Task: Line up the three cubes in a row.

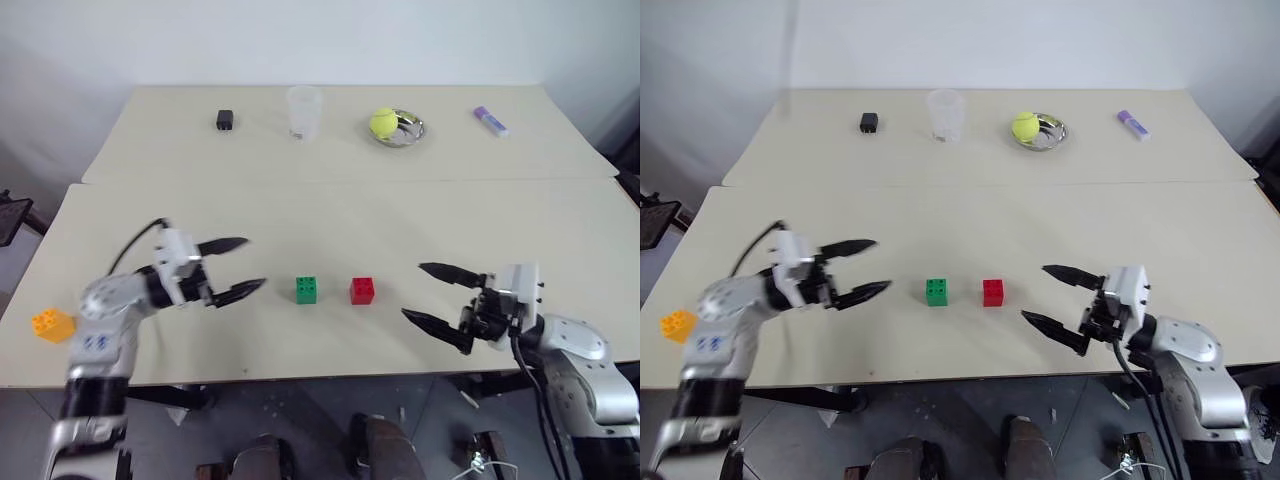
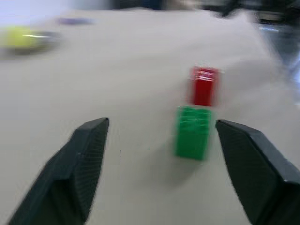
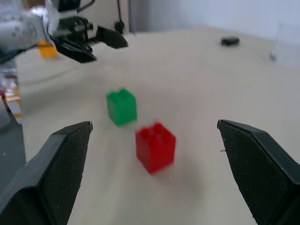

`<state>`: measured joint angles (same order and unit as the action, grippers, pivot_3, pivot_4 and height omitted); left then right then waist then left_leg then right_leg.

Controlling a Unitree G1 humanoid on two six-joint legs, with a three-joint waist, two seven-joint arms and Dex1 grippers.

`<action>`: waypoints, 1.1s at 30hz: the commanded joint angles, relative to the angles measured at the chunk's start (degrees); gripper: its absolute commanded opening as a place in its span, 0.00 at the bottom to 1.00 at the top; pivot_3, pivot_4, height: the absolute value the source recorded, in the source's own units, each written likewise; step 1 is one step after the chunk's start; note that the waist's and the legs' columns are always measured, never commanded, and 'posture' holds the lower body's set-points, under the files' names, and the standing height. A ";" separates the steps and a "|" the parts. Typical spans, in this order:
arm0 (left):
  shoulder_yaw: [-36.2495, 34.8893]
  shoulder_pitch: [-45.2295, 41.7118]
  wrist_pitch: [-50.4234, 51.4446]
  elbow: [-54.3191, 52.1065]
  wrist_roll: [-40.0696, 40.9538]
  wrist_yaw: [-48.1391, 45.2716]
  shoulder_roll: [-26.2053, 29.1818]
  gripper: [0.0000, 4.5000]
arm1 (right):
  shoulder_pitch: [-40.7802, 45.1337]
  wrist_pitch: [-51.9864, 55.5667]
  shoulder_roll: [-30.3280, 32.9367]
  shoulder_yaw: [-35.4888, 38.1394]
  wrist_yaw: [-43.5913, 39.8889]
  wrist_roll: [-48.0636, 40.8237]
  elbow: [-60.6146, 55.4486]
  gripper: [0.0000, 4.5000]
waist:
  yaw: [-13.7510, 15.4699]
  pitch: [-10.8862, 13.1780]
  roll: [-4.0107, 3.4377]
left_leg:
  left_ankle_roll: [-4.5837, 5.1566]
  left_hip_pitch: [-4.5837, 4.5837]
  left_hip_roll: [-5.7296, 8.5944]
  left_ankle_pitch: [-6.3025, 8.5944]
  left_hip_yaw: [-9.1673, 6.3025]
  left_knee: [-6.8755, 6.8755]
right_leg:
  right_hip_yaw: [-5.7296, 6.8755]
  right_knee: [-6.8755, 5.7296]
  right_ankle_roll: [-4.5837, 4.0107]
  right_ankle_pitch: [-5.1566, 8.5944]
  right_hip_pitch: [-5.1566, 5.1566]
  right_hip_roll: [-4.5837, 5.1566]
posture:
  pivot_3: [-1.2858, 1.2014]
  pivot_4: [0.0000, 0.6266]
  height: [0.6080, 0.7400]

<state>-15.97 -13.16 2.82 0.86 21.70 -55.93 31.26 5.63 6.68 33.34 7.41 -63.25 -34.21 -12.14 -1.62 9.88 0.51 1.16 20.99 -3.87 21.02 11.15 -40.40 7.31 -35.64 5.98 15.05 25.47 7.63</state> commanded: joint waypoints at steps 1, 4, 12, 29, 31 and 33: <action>-9.66 9.07 0.91 -10.61 1.41 14.36 -4.79 0.99 | 2.79 -0.58 -1.15 -2.70 -1.61 -0.27 -1.77 1.00 | 0.13 0.00 0.02 | 0.03 -0.01 0.02 0.01 0.01 0.02 | -0.03 -0.02 0.01 0.00 0.00 0.05 | 0.52 0.24 1.00; -16.13 19.07 0.69 -16.14 1.88 23.31 -10.98 0.99 | 5.57 -1.12 -2.74 -5.27 -2.18 0.17 -1.85 1.00 | 0.40 -0.01 0.05 | 0.05 0.01 0.04 0.02 0.01 -0.02 | -0.03 0.02 0.01 -0.01 -0.01 0.07 | 0.52 0.24 1.00; -33.14 34.04 -4.57 -14.54 6.13 38.96 -22.45 0.99 | 10.82 -2.35 -3.06 -10.10 -6.93 1.73 -0.63 1.00 | 0.54 -0.05 0.19 | 0.09 -0.06 -0.01 0.13 0.05 -0.06 | 0.03 0.18 -0.07 0.04 -0.02 0.12 | 0.52 0.24 1.00; -27.08 22.60 4.30 -10.09 4.81 54.28 -18.62 0.99 | 11.07 2.35 -2.81 -10.88 -6.77 0.53 -2.70 1.00 | 0.22 -0.36 0.58 | 0.13 -0.10 0.01 0.20 0.18 -0.05 | 0.18 0.01 -0.13 0.02 -0.01 0.23 | 0.52 0.24 1.00; -26.91 21.02 6.95 -9.11 4.76 56.51 -17.53 0.99 | 10.57 2.48 -2.82 -10.61 -6.14 0.72 -3.18 1.00 | -0.01 -0.36 0.59 | 0.12 -0.10 0.01 0.21 0.23 -0.04 | 0.19 -0.01 -0.12 0.01 -0.01 0.23 | 0.52 0.24 1.00; -25.47 20.73 8.67 -8.57 3.56 56.51 -16.16 0.91 | 10.07 2.36 -2.76 -10.35 -5.57 0.99 -3.61 1.00 | -0.13 -0.38 0.63 | 0.09 -0.10 -0.03 0.23 0.29 -0.03 | 0.22 0.01 -0.12 0.01 -0.01 0.17 | 0.52 0.24 1.00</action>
<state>-41.40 7.06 10.58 -7.41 26.35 -0.16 13.81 16.01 9.04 30.22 -4.02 -69.39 -32.67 -13.44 -1.75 9.50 1.14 1.21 20.89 -3.93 21.28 11.46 -40.43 7.55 -35.63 5.86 15.05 25.47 7.76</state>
